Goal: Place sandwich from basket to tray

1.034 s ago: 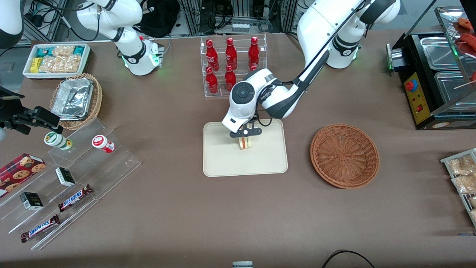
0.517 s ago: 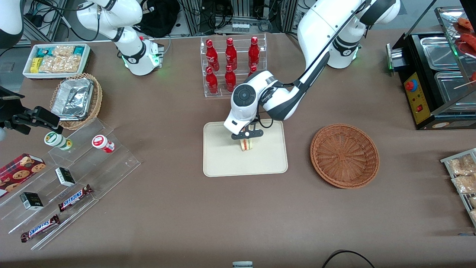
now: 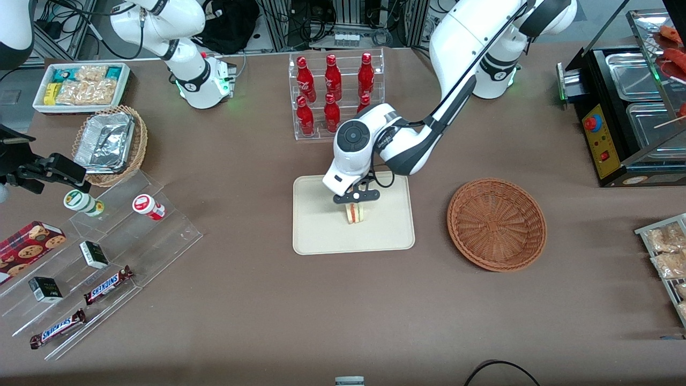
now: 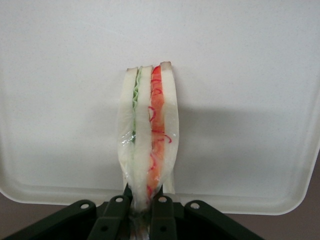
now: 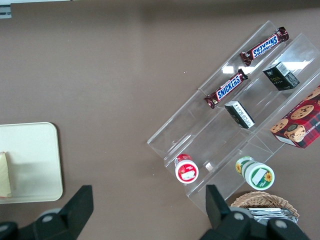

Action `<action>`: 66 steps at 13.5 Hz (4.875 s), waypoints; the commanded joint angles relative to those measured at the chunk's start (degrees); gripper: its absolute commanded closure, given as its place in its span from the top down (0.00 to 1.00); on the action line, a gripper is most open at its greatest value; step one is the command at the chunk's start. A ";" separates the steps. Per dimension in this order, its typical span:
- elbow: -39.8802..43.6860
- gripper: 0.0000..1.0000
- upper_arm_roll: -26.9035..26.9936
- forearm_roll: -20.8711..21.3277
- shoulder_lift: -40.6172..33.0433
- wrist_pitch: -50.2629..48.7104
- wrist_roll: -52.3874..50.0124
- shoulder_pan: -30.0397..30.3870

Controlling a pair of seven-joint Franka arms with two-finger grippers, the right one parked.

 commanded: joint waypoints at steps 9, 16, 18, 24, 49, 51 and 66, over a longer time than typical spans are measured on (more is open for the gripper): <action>-0.19 0.99 -0.04 0.83 -2.06 -0.84 -4.74 -0.06; -1.60 0.99 -0.13 -2.16 -15.94 -14.29 -8.97 4.76; -1.60 0.99 -0.13 -3.81 -20.16 -18.42 -8.45 7.74; -1.34 1.00 -0.13 -5.23 -31.15 -31.77 -1.09 16.80; -0.11 1.00 -0.04 -8.05 -37.76 -47.27 48.51 46.61; -0.02 1.00 -0.04 -7.96 -37.93 -47.44 48.51 46.61; 0.60 1.00 0.05 -7.34 -37.84 -47.53 48.51 46.61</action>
